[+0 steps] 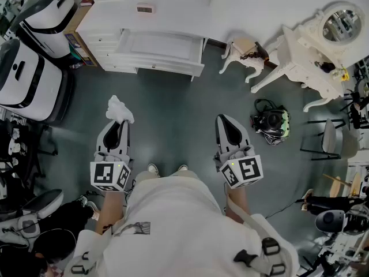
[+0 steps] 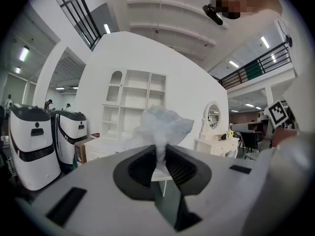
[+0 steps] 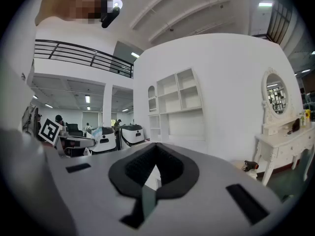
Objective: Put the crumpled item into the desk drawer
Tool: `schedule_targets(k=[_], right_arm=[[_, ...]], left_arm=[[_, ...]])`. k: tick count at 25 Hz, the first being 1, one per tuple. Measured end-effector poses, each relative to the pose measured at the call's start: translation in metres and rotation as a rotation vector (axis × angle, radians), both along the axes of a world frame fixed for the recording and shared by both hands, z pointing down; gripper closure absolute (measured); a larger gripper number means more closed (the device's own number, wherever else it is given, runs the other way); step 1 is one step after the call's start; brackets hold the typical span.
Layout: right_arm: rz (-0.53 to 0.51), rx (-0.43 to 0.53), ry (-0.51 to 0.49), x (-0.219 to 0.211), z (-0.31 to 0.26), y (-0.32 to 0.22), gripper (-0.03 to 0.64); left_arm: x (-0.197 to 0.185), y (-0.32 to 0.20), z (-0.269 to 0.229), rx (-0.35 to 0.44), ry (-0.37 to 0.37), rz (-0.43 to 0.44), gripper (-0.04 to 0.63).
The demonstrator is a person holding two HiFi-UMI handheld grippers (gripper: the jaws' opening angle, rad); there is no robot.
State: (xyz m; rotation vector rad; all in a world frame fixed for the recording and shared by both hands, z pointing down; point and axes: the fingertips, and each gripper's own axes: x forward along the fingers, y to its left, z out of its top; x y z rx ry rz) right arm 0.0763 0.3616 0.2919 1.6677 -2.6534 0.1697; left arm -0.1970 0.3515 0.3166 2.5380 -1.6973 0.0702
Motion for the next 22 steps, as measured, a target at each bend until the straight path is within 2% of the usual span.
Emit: schedule_targets(k=[11,16,22], right_arm=[[-0.002,0.000,-0.001,0.014,0.002,0.011,0.607],[-0.094,-0.028,-0.089,0.023,0.006,0.014,0.607],[-0.144,-0.013,-0.093,0.031,0.013,0.014,0.607]], left_arm=[[0.012,0.010,-0.006,0.019,0.005,-0.003,0.529],[0.030,0.013,-0.006,0.021,-0.001,-0.015,0.529],[0.047,0.025,-0.002,0.028,-0.006,-0.038,0.529]])
